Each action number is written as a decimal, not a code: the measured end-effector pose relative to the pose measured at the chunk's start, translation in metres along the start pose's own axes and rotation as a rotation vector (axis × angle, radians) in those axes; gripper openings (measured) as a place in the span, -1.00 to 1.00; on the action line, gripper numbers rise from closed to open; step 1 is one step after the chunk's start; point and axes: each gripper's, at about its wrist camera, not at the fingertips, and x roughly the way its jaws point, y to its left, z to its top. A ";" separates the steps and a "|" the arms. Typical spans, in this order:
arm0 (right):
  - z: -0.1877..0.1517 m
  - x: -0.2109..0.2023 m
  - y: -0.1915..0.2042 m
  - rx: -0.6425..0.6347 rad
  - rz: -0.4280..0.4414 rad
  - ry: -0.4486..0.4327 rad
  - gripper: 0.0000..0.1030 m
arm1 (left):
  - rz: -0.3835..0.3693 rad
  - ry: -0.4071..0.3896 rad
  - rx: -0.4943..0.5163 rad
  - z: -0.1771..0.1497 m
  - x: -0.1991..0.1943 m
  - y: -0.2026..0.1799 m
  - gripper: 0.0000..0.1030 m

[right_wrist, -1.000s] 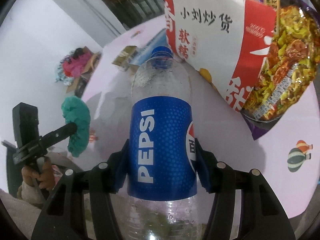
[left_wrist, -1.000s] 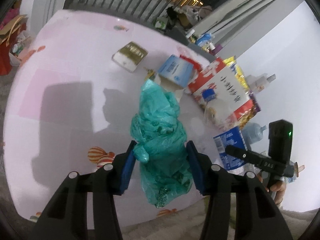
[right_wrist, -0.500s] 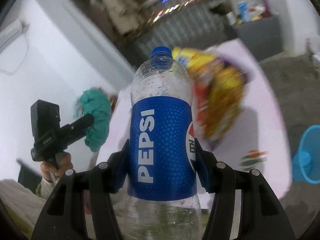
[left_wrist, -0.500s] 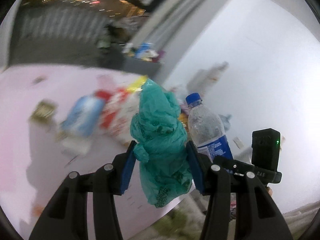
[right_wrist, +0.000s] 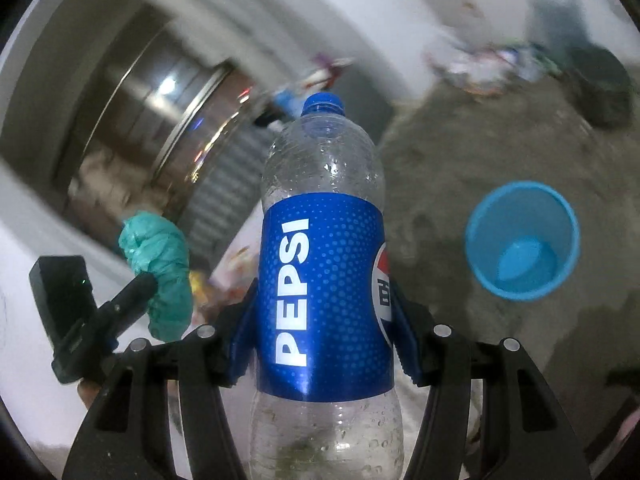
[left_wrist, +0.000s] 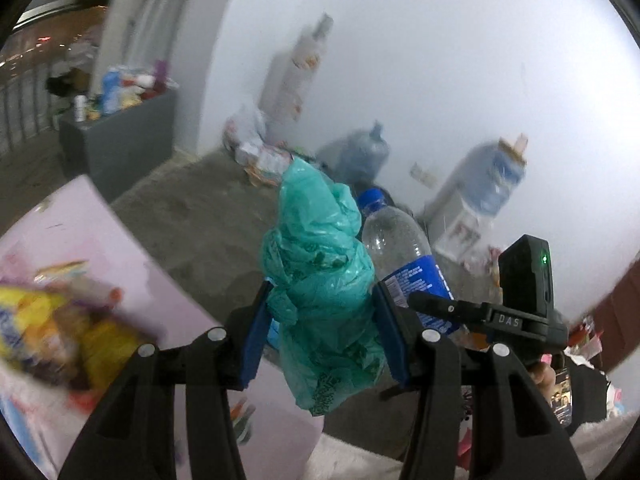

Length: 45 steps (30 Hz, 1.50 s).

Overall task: Collect trash
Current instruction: 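Carry both items over the blue wastebasket and open both tools to drop them, then return both tools to the table toward the gold pack and plastic cup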

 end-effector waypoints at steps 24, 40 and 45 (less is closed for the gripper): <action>0.037 0.134 -0.230 1.021 0.118 0.189 0.51 | 0.183 0.437 -0.022 0.057 0.357 -0.020 0.20; 0.049 0.080 -0.202 0.801 0.078 0.017 0.53 | 0.016 0.220 0.014 0.076 0.266 -0.080 0.50; 0.056 0.064 -0.163 0.605 0.009 -0.010 0.53 | 0.002 0.143 0.007 0.071 0.215 -0.085 0.56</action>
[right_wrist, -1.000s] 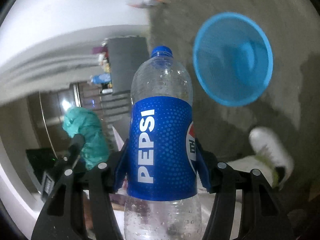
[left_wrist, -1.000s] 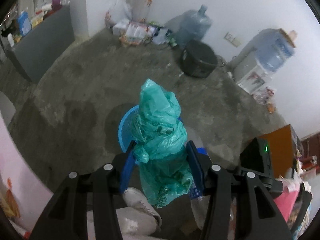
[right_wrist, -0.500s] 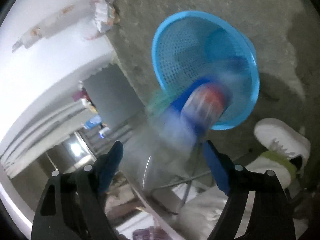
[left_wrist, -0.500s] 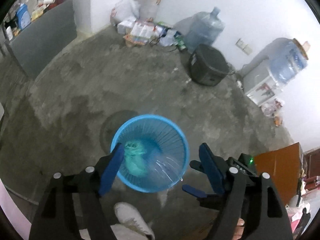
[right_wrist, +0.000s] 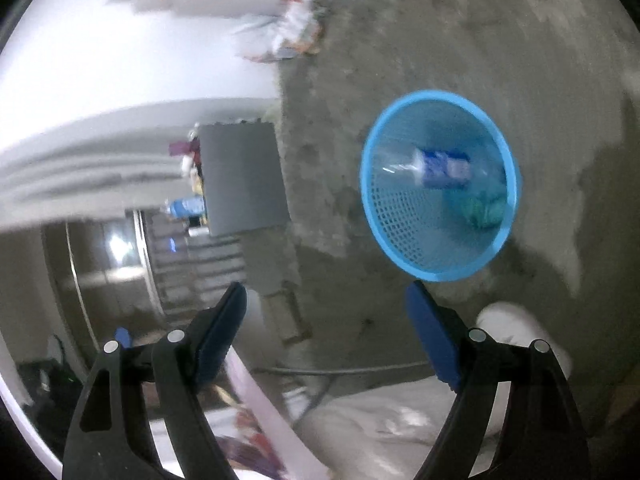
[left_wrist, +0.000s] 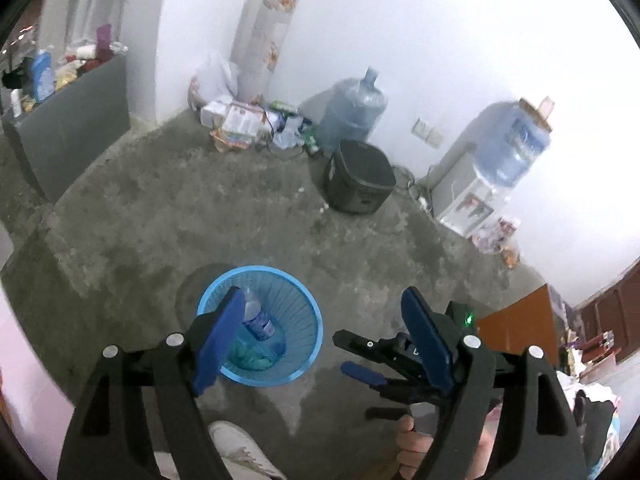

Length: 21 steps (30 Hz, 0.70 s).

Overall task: Collect trash
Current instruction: 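Return both tools to the table toward the gold pack and plastic cup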

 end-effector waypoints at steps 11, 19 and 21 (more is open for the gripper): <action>-0.064 -0.031 0.090 -0.457 -0.126 -0.151 0.59 | 0.113 -0.260 -0.083 -0.053 -0.140 0.038 0.89; -0.116 -0.047 0.139 -0.747 -0.214 -0.336 0.84 | 0.206 -0.389 -0.124 -0.102 -0.212 0.069 0.89; -0.129 -0.049 0.150 -0.819 -0.275 -0.415 0.84 | 0.222 -0.416 -0.141 -0.114 -0.230 0.078 0.89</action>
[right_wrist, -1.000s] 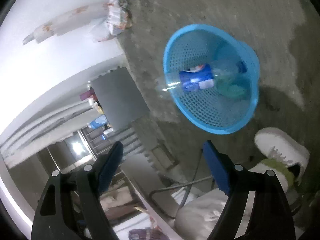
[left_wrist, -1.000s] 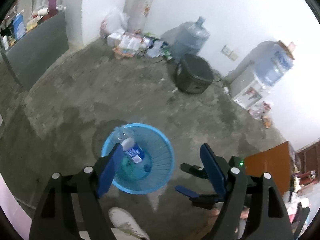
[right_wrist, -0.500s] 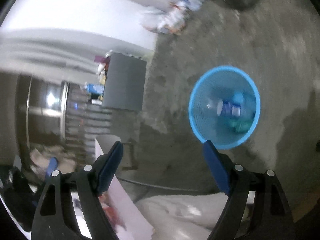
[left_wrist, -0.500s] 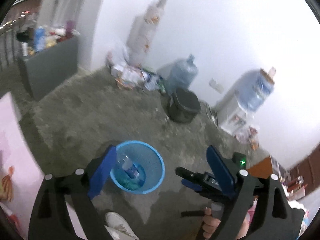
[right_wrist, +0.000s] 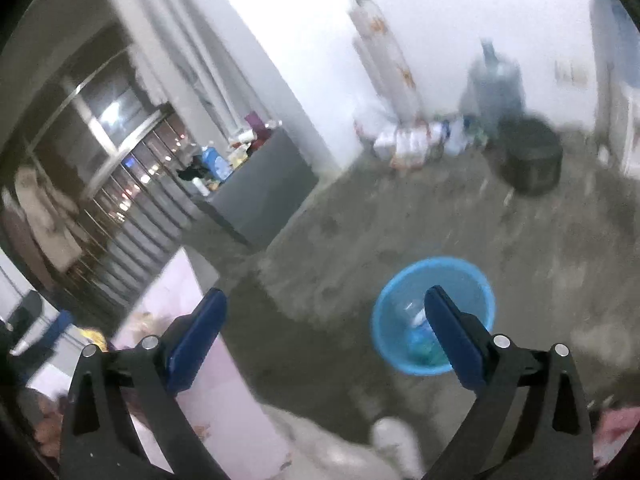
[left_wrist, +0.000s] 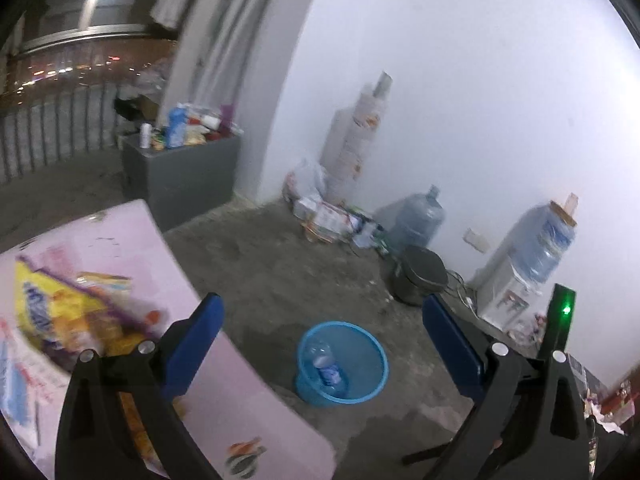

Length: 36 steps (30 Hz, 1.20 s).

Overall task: Collect trash
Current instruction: 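Return both tools to the table toward the gold pack and plastic cup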

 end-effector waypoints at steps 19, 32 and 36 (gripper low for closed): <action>-0.029 -0.021 0.094 -0.281 0.397 -0.087 0.84 | 0.421 -0.146 -0.239 -0.079 -0.195 0.140 0.89; -0.053 -0.015 0.175 -0.389 0.607 0.089 0.51 | 0.461 -0.159 -0.257 -0.099 -0.224 0.170 0.89; -0.056 -0.016 0.203 -0.411 0.665 0.133 0.39 | 0.455 -0.159 -0.254 -0.097 -0.224 0.187 0.89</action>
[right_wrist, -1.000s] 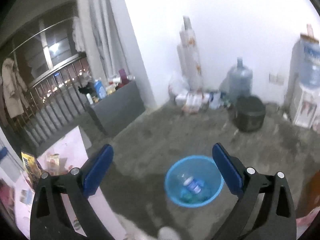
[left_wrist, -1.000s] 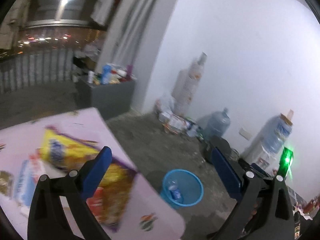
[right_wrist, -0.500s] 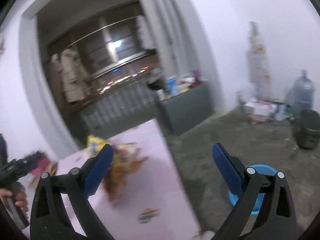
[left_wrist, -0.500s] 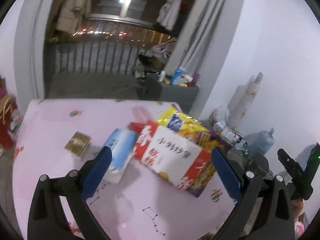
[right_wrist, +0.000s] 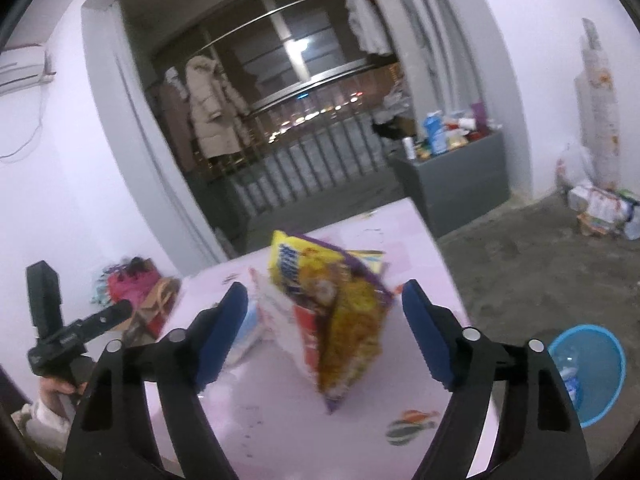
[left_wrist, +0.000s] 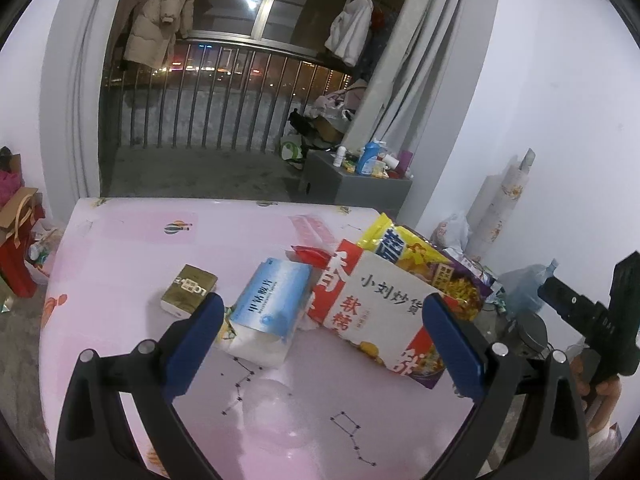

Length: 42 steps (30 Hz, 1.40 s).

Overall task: Collect trash
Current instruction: 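Return both tools to the table toward the gold pack and plastic cup, then grasp the gold cigarette pack with the left tool while the right tool grasps the clear cup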

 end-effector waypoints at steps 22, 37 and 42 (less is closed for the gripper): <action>-0.039 0.166 0.112 0.075 0.167 0.515 0.05 | 0.046 0.171 -0.015 0.006 0.089 0.101 0.48; -0.074 0.219 0.099 0.304 0.020 0.692 0.10 | 0.160 0.344 -0.016 -0.016 0.163 0.152 0.48; -0.078 0.223 0.086 0.369 0.021 0.706 0.09 | 0.171 0.354 0.007 -0.020 0.176 0.157 0.37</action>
